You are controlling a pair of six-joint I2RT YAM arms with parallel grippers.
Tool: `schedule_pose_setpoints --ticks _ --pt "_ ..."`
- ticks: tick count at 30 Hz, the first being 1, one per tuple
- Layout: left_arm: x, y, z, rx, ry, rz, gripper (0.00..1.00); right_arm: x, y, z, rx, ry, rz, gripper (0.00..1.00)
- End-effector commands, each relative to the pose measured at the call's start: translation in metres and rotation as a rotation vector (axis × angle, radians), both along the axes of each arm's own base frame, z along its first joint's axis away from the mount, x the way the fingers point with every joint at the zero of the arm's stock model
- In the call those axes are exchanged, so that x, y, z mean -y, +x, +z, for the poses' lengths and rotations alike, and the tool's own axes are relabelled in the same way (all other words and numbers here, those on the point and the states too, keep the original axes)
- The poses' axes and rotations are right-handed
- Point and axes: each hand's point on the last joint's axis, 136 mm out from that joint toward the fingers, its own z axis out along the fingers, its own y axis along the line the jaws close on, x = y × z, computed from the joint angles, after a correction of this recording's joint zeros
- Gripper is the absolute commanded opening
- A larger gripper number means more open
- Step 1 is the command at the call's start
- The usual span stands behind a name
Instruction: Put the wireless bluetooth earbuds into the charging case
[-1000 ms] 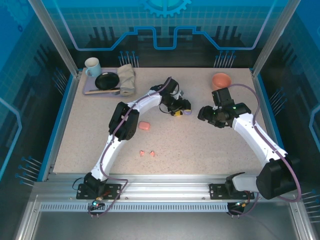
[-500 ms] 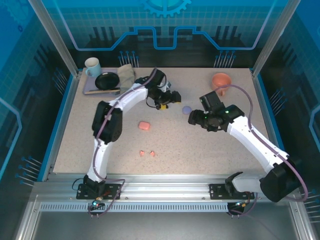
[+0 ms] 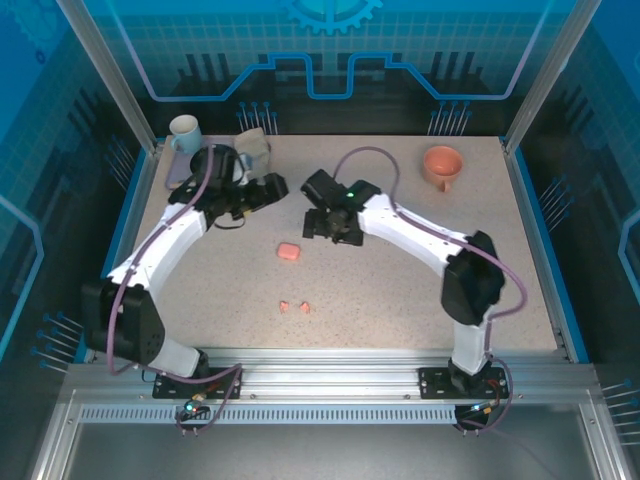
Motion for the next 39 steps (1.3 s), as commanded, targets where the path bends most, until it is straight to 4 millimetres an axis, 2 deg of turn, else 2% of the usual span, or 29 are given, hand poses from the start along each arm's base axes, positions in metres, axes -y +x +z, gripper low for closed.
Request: schedule_pose_setpoints --ticks 1,3,5,7,10,19,26,33,39 --pt "-0.055 0.000 0.002 0.025 -0.032 0.210 0.99 -0.012 0.002 -0.016 -0.045 -0.064 -0.059 0.91" --pt "-0.085 -0.006 -0.002 0.004 -0.086 0.327 0.99 -0.025 0.007 -0.029 -0.070 -0.087 -0.082 0.91" --pt "-0.103 -0.011 -0.007 -0.034 -0.194 0.409 0.99 -0.036 0.012 -0.036 -0.087 -0.106 -0.102 0.91" --pt "-0.112 -0.013 -0.009 -0.058 -0.256 0.431 0.99 -0.049 0.015 -0.047 -0.100 -0.115 -0.098 0.91" --pt "-0.120 -0.015 -0.005 -0.050 -0.239 0.428 0.99 -0.067 0.018 -0.060 -0.108 -0.115 -0.098 0.90" --pt "-0.126 -0.017 -0.006 -0.041 -0.210 0.412 0.99 -0.095 0.019 -0.089 -0.133 -0.086 -0.111 0.89" --pt "-0.124 -0.018 -0.010 -0.043 -0.205 0.391 0.99 -0.105 0.018 -0.109 -0.153 -0.079 -0.116 0.88" --pt "-0.119 -0.019 -0.009 -0.023 -0.217 0.362 0.99 -0.104 0.016 -0.128 -0.180 -0.098 -0.129 0.82" --pt "-0.115 -0.018 -0.013 -0.037 -0.244 0.352 0.99 -0.095 0.014 -0.132 -0.195 -0.134 -0.131 0.74"
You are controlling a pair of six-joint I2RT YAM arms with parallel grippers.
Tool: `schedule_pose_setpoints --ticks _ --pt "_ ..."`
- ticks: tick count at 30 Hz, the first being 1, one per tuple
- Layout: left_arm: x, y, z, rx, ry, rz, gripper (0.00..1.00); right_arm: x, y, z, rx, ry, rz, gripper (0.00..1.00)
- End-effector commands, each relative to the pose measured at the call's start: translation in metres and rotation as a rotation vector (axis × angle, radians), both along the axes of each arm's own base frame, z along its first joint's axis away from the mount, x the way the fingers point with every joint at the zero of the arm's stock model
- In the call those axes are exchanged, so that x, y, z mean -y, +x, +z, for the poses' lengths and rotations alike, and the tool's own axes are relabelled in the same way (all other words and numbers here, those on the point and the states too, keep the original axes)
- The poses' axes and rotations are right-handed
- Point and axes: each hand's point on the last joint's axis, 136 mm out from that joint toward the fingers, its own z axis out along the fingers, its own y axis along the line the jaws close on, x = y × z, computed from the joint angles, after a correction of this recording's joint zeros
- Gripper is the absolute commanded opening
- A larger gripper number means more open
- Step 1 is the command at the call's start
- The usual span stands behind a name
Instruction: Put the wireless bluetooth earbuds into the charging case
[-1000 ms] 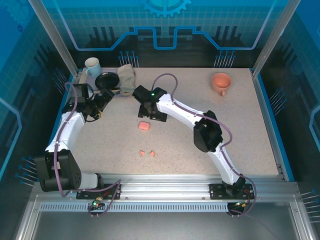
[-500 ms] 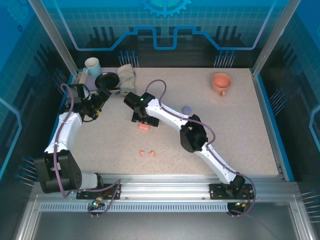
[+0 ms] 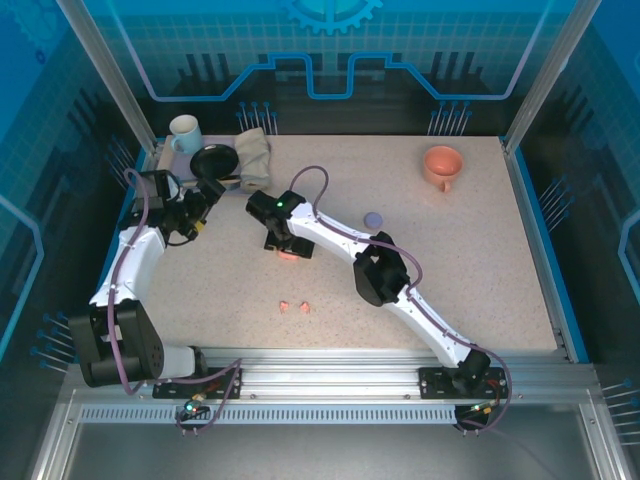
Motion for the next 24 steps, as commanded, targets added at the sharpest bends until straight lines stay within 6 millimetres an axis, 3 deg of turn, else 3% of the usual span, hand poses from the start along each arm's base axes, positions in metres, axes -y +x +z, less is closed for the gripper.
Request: schedule_pose_setpoints --ticks 1,7,11,18,24 --pt "0.003 -0.001 0.004 0.024 -0.021 -0.023 0.99 0.007 -0.013 -0.012 -0.042 -0.052 -0.003 0.72" --pt "0.007 -0.004 0.002 0.029 -0.026 -0.035 0.99 0.029 -0.014 0.004 -0.030 -0.072 0.007 0.49" --pt "0.019 -0.004 0.005 0.051 -0.044 -0.067 0.99 0.058 -0.016 0.018 -0.007 -0.090 0.001 0.47" --pt "0.070 -0.006 0.005 0.072 -0.053 -0.171 0.99 0.131 -0.032 0.029 -0.006 -0.143 -0.008 0.47" --pt "0.123 -0.008 0.005 0.073 -0.006 -0.280 0.99 0.194 -0.056 0.011 -0.059 -0.160 -0.040 0.48"
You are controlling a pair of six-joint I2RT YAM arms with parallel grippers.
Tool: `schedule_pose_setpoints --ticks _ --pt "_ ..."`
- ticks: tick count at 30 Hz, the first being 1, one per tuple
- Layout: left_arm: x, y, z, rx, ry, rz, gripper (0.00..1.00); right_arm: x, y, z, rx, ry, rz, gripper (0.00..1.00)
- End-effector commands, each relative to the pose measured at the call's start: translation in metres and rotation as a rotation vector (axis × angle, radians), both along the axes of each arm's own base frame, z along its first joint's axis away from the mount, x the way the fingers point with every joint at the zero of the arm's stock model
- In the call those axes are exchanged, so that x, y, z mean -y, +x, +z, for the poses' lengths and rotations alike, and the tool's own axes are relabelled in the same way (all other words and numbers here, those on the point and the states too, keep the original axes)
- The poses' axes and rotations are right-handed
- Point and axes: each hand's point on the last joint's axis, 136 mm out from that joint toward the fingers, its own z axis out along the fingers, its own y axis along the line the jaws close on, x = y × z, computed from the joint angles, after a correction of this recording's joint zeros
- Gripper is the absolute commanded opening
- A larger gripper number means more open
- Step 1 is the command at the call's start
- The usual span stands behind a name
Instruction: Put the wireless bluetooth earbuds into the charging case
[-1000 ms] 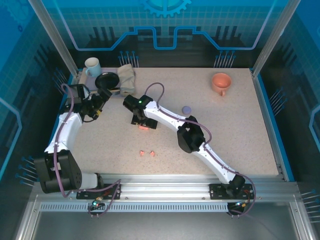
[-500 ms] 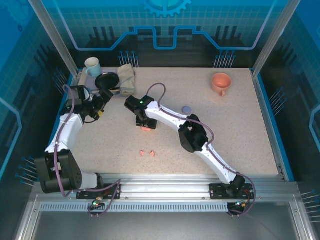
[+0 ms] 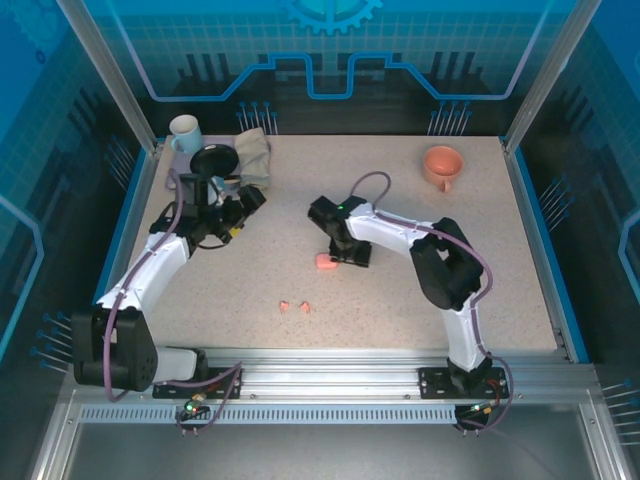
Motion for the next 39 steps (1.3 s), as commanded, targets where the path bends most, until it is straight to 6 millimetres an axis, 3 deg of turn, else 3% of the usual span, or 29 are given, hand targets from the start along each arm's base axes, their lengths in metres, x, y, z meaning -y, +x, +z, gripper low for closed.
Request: schedule_pose_setpoints --ticks 1,5,10,14,19,24,29,39 --pt "0.022 0.004 0.007 0.029 0.021 -0.026 0.99 0.024 -0.006 -0.006 0.002 0.004 0.004 0.49" --pt "0.046 0.005 0.003 0.038 0.040 -0.053 0.99 0.037 -0.012 -0.004 0.006 0.035 0.002 0.60" --pt "0.054 0.009 0.000 0.042 0.068 -0.055 0.99 0.023 -0.003 0.023 0.068 0.100 0.082 0.71" --pt "0.041 0.010 0.003 0.055 0.124 -0.013 0.99 -0.008 0.011 0.043 0.084 0.153 0.217 0.77" --pt "0.010 0.004 0.016 0.057 0.210 0.110 0.99 -0.046 0.023 0.047 0.061 0.150 0.345 0.79" --pt "-0.004 0.001 0.034 0.081 0.231 0.134 0.99 -0.067 0.024 0.030 0.000 0.113 0.400 0.81" --pt "-0.012 -0.002 0.047 0.109 0.260 0.143 0.99 -0.072 0.021 0.012 -0.042 0.082 0.413 0.84" --pt "-0.016 -0.008 0.047 0.120 0.266 0.139 0.99 -0.078 0.014 -0.016 -0.108 0.074 0.435 0.82"
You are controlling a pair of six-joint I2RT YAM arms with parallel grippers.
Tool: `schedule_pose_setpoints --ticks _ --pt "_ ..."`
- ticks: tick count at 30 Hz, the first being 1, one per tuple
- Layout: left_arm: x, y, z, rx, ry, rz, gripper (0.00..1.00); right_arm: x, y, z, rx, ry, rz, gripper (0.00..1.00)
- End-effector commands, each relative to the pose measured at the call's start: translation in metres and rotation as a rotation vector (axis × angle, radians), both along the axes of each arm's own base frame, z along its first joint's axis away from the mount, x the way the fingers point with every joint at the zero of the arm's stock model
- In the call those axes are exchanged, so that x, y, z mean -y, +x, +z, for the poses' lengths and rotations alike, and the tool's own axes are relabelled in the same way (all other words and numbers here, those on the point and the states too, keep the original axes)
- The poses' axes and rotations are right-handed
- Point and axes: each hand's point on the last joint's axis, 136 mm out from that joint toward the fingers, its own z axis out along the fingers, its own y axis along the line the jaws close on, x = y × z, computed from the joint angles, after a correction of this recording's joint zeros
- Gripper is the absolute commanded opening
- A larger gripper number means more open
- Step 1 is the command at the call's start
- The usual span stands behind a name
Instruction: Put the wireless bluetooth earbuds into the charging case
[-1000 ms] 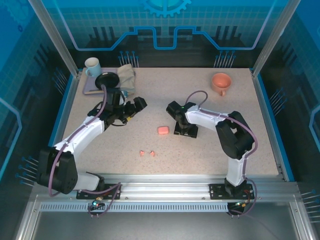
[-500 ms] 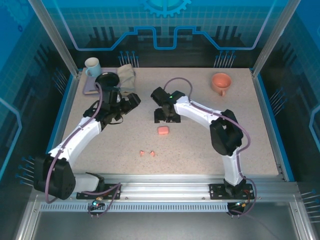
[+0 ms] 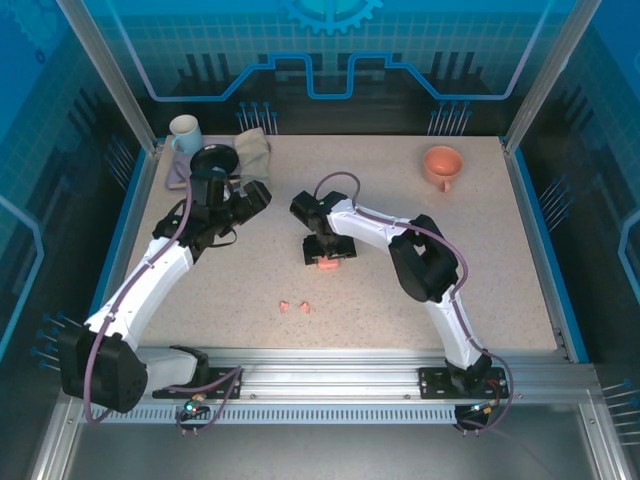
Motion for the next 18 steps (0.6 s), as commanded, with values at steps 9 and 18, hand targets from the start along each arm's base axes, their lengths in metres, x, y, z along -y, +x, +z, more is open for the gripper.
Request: schedule_pose_setpoints --ticks 9,18 --pt "-0.005 -0.004 0.004 0.016 0.005 0.003 0.99 -0.003 -0.011 -0.016 -0.069 -0.017 -0.038 0.78" --pt "-0.004 -0.005 -0.005 -0.002 -0.004 0.001 0.99 0.005 -0.019 -0.020 -0.098 -0.032 -0.122 0.74"
